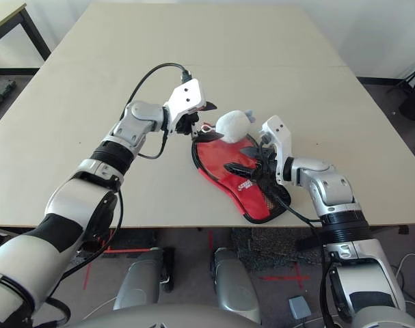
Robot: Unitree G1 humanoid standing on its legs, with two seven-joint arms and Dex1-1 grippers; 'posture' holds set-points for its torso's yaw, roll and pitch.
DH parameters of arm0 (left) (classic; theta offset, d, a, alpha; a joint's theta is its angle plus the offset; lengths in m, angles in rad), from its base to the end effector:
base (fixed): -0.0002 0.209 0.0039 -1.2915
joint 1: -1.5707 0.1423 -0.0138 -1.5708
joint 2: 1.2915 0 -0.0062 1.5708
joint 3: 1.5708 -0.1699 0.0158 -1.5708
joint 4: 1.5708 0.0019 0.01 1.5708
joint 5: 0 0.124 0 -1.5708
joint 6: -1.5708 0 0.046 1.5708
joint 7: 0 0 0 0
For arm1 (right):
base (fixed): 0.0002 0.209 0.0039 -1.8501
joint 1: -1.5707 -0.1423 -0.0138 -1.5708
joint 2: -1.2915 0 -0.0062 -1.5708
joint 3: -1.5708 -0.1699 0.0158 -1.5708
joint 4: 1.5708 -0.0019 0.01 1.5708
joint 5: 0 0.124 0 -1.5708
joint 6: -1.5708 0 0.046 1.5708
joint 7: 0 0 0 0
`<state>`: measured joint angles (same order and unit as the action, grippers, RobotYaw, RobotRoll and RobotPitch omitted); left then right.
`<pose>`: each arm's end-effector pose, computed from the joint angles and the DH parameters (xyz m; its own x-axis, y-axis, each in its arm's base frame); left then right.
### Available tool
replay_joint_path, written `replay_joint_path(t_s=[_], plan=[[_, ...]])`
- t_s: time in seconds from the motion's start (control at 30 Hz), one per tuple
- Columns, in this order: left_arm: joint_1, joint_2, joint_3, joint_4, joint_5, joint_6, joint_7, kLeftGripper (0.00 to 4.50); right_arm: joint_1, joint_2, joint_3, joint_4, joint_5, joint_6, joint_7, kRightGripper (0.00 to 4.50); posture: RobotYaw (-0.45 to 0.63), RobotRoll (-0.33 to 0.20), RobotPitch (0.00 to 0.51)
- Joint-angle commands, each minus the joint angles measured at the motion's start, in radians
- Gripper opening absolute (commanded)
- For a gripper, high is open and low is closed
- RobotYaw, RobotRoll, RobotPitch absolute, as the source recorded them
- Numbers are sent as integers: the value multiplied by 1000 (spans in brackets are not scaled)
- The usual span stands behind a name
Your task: Store the ping-pong paddle in its case and zip it.
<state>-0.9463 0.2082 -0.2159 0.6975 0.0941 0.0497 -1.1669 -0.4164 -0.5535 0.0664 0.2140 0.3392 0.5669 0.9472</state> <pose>0.3265 0.1146 0.1737 0.2337 -0.8906 -0.3901 0.9448 0.1132 0.3076 0.2558 -0.2312 0.1125 0.5304 0.7524 -0.3907 -0.7646 0.6236 0.1629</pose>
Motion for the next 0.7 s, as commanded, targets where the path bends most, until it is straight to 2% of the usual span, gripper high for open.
replay_joint_path(t_s=[0.03,0.13,0.27,0.5,0.7], plan=[[56,6,-51,-106,-19,94,-51,4474,46,11,61,88,-49,38,-9,4500,40,0,123],[98,-12,-68,-139,-24,165,-26,4474,47,13,58,86,-51,37,-8,4500,38,0,124],[118,-85,-25,-87,-48,220,99,4474,55,7,53,64,-46,47,-5,4500,31,0,129],[122,-96,-82,-26,3,173,173,4474,69,-15,45,44,-43,50,5,4500,18,0,133],[113,-103,-104,44,9,141,188,4474,79,-79,23,-2,-19,73,49,4500,9,0,136]])
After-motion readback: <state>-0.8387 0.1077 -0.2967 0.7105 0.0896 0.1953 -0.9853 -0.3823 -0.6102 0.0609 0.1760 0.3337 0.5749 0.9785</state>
